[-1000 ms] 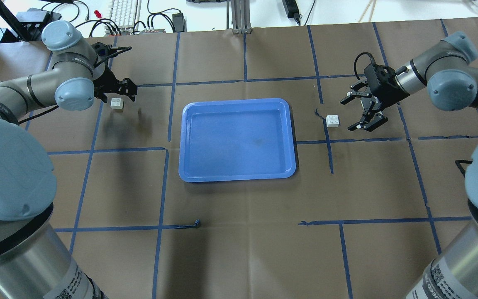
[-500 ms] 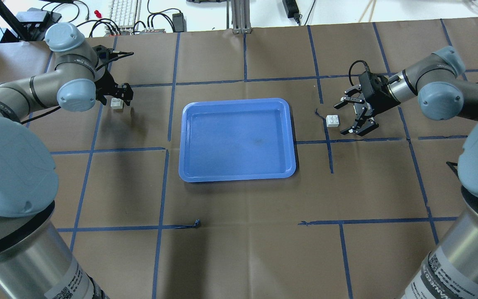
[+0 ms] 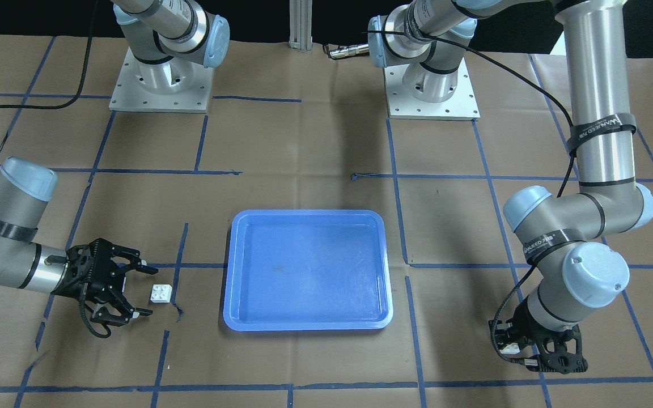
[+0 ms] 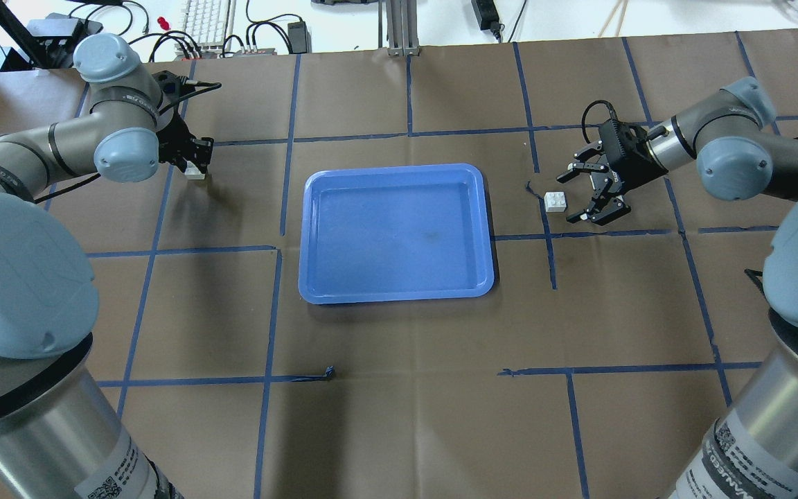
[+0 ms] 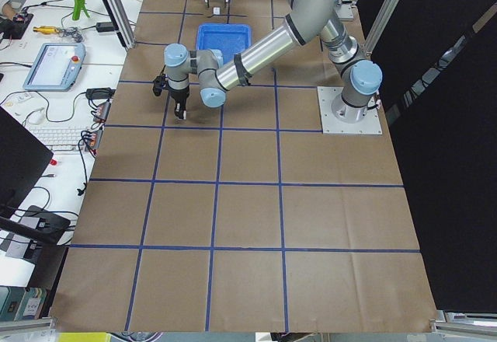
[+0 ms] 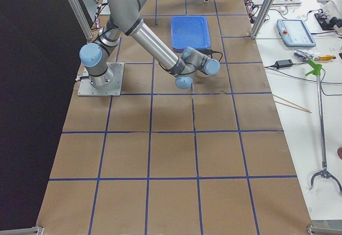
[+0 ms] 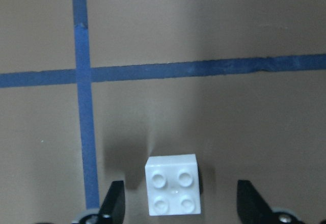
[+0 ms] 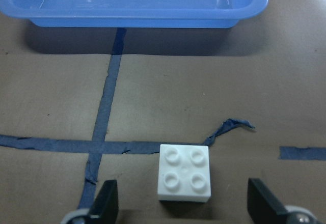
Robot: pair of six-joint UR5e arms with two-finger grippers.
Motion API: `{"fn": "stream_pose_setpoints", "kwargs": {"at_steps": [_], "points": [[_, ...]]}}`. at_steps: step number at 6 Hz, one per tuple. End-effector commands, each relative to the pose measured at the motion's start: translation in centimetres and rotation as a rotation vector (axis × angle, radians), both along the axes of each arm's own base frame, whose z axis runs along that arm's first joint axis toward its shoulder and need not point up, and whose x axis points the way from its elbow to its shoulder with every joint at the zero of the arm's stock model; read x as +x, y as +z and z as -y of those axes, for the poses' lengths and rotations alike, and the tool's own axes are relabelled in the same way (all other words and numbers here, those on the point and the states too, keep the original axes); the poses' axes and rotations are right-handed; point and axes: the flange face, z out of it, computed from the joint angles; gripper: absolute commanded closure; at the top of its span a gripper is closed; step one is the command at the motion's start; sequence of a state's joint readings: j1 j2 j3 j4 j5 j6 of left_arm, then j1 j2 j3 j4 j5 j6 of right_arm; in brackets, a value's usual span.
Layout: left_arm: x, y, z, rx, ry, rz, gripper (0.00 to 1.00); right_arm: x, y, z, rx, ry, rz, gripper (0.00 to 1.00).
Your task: Assemble white blocks and place on blue tray
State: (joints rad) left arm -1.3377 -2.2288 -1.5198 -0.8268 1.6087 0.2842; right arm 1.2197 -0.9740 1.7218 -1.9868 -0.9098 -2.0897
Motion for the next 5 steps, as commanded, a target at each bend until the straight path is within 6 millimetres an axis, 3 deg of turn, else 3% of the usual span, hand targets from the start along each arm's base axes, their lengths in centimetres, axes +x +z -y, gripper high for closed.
{"fn": "stream_pose_setpoints", "kwargs": {"at_steps": [1, 2, 3, 4, 5], "points": [[-0.6, 2.4, -0.6, -0.026, -0.048, 0.007, 0.86, 0.1, 0.2, 0.1, -0.006, 0.004, -0.002, 0.30], [-4.8, 4.9, -2.5, -0.020, -0.164, 0.011, 0.84, 0.1, 0.1, 0.1, -0.004, 0.004, -0.001, 0.40], [-10.7, 6.5, -5.6, 0.029, -0.342, 0.017, 0.81, 0.1, 0.1, 0.1, -0.004, 0.004, -0.001, 0.51], [-14.3, 6.2, -7.1, 0.056, -0.518, 0.023, 0.78, 0.1, 0.1, 0.1, -0.004, 0.004, -0.001, 0.61], [-21.3, 7.5, -9.3, 0.045, -0.676, 0.044, 0.79, 0.0, 0.4, 0.2, -0.010, 0.002, -0.003, 0.68]]}}
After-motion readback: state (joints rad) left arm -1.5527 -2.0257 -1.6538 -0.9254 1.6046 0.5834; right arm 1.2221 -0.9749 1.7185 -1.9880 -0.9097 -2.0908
